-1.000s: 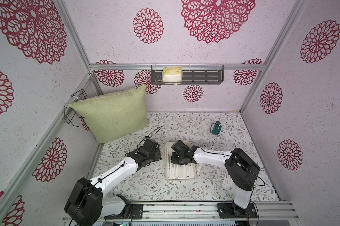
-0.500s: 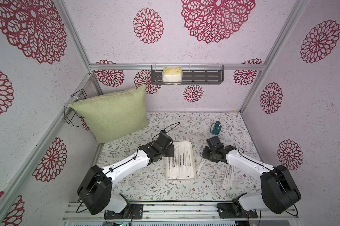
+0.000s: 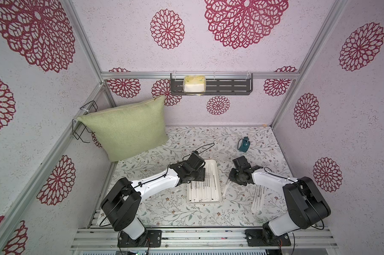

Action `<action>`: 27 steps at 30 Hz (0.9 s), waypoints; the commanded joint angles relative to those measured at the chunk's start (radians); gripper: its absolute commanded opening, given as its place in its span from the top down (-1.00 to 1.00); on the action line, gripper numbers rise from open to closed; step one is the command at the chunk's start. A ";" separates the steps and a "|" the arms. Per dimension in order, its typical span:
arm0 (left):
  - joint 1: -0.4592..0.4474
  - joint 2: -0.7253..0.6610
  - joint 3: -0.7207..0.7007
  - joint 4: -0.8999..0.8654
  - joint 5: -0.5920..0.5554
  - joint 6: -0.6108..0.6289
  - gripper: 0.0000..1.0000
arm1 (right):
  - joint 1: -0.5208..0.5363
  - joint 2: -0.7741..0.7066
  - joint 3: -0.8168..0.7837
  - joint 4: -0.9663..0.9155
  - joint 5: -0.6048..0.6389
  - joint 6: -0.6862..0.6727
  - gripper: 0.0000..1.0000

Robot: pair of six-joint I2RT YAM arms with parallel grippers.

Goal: Put the straws into the storage box
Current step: Pick up the straw from the center of the board, then place the straw in the storage box.

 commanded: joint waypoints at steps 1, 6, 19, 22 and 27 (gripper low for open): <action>0.002 -0.018 0.004 -0.003 -0.020 0.013 -0.30 | -0.012 0.008 -0.020 0.029 0.006 -0.013 0.55; 0.003 -0.020 -0.001 -0.004 -0.029 0.016 -0.30 | -0.023 0.010 -0.023 0.010 0.033 -0.057 0.69; 0.121 -0.131 -0.094 -0.002 -0.045 -0.030 -0.30 | 0.143 -0.107 0.240 -0.297 0.138 -0.179 0.80; 0.184 -0.184 -0.143 -0.006 -0.049 -0.085 -0.29 | 0.274 -0.069 0.333 -0.264 0.096 -0.134 0.80; 0.231 -0.266 -0.203 -0.037 -0.067 -0.103 -0.29 | 0.404 0.032 0.367 -0.099 0.015 -0.035 0.82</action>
